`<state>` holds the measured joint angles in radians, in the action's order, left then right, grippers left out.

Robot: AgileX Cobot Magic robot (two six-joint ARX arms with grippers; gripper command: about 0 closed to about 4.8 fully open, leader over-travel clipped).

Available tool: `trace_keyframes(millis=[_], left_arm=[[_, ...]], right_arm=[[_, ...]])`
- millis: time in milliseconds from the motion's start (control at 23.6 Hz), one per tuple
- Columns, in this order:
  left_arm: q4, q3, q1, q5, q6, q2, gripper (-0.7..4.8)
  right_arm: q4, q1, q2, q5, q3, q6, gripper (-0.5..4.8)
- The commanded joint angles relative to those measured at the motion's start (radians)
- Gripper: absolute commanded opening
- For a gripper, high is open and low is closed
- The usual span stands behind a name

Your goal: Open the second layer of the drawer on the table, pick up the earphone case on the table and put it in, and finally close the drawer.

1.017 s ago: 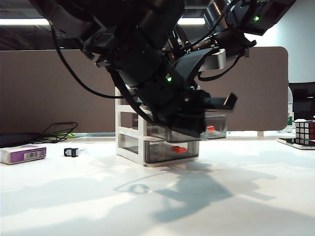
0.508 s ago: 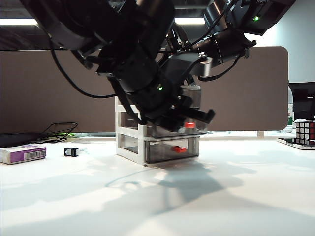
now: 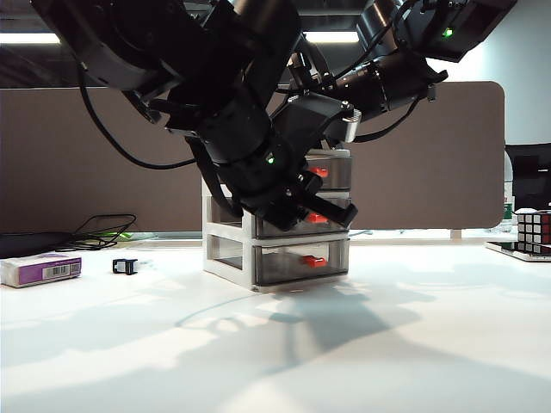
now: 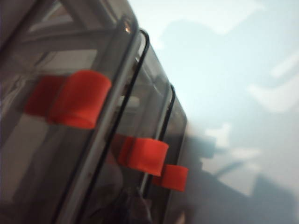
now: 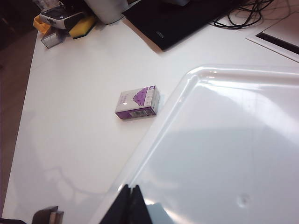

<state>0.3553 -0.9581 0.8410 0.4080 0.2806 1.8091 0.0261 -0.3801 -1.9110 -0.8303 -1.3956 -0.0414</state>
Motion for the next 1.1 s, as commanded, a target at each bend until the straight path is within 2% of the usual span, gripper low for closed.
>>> trace_keyframes(millis=[42, 212, 424, 551, 763, 890, 1102], left_arm=[[0.068, -0.005, -0.014, 0.067, 0.011, 0.006, -0.06], [0.12, -0.005, -0.014, 0.103, 0.061, 0.033, -0.05], [0.132, -0.005, -0.014, 0.117, 0.06, 0.043, -0.05], [0.143, -0.005, -0.025, 0.173, 0.086, 0.043, -0.05], [0.158, -0.005, -0.066, 0.171, 0.097, 0.043, -0.05], [0.131, -0.005, -0.067, 0.145, 0.097, 0.037, -0.05], [0.031, 0.014, -0.064, -0.008, 0.065, -0.019, -0.05]], right_arm=[[0.13, -0.004, -0.023, 0.001, 0.024, 0.011, -0.05], [0.13, -0.005, -0.023, 0.002, 0.024, 0.01, -0.05], [0.127, -0.004, -0.023, 0.002, 0.024, 0.01, -0.05], [0.127, -0.004, -0.023, 0.002, 0.024, 0.01, -0.05], [0.127, -0.004, -0.023, 0.003, 0.024, 0.01, -0.05], [0.126, -0.004, -0.023, 0.003, 0.024, 0.009, -0.05], [0.126, -0.002, -0.023, 0.001, 0.024, 0.009, -0.05]])
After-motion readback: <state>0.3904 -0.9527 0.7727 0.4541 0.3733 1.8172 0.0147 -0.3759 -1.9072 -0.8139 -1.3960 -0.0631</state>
